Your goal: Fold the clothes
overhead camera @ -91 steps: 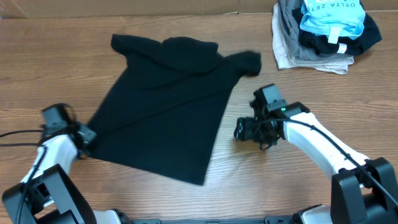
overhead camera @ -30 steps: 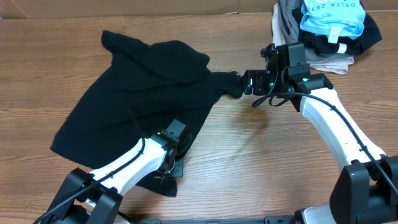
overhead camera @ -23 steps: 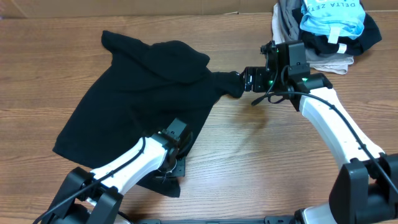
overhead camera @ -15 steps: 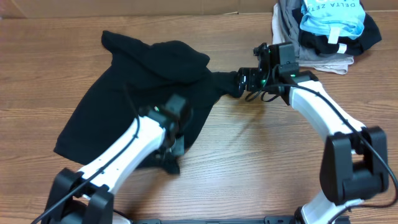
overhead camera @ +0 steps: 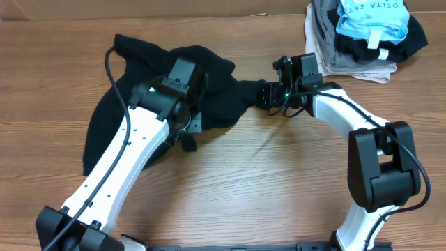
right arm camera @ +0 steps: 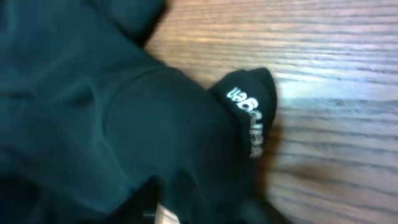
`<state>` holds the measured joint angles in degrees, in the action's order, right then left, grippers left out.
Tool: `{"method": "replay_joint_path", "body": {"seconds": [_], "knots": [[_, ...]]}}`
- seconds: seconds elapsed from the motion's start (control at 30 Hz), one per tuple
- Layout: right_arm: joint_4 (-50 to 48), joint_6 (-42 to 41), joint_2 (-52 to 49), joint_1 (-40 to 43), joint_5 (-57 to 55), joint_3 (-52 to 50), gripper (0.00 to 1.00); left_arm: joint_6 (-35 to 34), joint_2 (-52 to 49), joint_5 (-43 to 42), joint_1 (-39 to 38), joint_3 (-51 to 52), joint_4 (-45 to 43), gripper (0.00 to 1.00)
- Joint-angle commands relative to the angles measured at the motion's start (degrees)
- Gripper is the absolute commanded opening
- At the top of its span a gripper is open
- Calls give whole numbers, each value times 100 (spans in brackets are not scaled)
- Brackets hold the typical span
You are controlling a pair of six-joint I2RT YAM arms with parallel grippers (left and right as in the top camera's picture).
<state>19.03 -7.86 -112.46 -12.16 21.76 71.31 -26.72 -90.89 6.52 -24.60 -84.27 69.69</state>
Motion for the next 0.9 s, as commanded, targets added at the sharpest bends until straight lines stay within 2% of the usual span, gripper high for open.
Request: {"method": "replay_joint_path", "body": {"seconds": [0.0,0.03,0.07,0.3,0.47,0.57,0.87], "knots": [[-35,20,-22,-33,101,114,17,87,28,415,57,-387,42,4],[15,20,-4,-4,101,129,8,70,28,474,94,-490,68,4],[131,20,28,44,105,188,4,61,33,494,144,-590,83,4],[1808,66,511,492,105,1436,4,90,66,802,918,-1681,46,4],[3600,258,807,719,83,3088,4,181,66,1432,1480,-2387,-256,4],[4750,387,841,826,-55,4218,4,317,66,1506,1718,-2708,-448,4],[7121,516,846,1185,-177,7178,4,868,70,1506,1943,-3980,-514,4]]}}
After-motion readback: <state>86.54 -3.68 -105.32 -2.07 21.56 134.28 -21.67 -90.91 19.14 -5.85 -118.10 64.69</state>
